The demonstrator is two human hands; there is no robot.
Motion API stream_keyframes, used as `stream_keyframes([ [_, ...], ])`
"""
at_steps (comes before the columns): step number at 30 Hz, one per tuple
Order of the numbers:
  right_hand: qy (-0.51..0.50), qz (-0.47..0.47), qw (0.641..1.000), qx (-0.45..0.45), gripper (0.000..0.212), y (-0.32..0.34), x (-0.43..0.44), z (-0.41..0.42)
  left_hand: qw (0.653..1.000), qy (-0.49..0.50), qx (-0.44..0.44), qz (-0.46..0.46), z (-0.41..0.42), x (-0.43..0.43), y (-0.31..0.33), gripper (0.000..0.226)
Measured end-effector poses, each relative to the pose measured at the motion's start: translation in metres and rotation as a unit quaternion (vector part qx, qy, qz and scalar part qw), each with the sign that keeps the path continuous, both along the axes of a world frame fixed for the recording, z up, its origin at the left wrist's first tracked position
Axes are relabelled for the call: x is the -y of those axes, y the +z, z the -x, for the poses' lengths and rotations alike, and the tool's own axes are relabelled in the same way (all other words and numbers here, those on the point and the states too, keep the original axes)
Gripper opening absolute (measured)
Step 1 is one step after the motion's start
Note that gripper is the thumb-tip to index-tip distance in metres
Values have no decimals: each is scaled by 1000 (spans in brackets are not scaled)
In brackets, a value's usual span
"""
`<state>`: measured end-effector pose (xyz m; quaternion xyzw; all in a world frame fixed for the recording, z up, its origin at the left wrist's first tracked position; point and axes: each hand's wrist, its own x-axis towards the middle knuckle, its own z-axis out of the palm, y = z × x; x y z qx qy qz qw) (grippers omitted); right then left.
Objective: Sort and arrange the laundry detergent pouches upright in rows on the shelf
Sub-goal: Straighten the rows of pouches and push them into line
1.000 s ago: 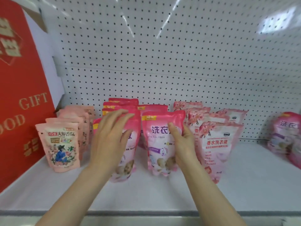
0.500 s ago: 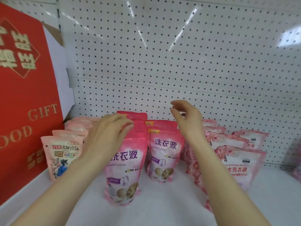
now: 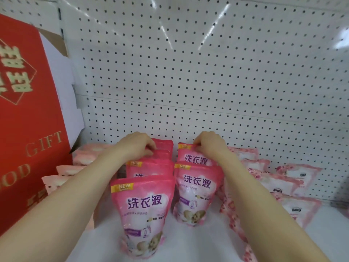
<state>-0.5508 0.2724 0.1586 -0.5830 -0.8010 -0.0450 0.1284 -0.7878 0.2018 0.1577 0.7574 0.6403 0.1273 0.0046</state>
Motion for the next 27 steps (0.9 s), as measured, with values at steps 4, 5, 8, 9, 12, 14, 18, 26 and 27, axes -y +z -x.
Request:
stream_keyframes([
  [4, -9, 4, 1000, -11, 21, -10, -8, -1, 1000, 6, 16, -18, 0, -2, -3, 23],
  [5, -15, 4, 1000, -14, 25, -16, -11, -1, 1000, 5, 20, -21, 0, -3, -4, 22],
  [8, -27, 6, 999, -37, 26, -22, -14, -1, 999, 1, 33, -29, 1, -5, -4, 20],
  [9, -25, 9, 999, -37, 24, -18, -13, 0, 999, 0, 37, -31, 2, -5, -4, 20],
  [12, -12, -16, 997, -75, 26, -1, 4, -1, 996, -11, 57, -61, 3, 0, -6, 20],
  [14, 36, -9, 992, -121, 14, 5, 25, -3, 990, -27, 87, -107, 5, 7, -8, 17],
  [18, 93, 81, 990, -71, 53, -12, 63, -2, 983, -64, 119, -122, 2, 26, -10, 12],
  [26, 32, -33, 999, -1, 10, -25, 65, -15, 989, -74, 103, -73, 4, 43, -20, 18],
  [27, 25, -46, 998, -19, 13, -26, 62, -14, 990, -73, 98, -70, 3, 44, -22, 18],
])
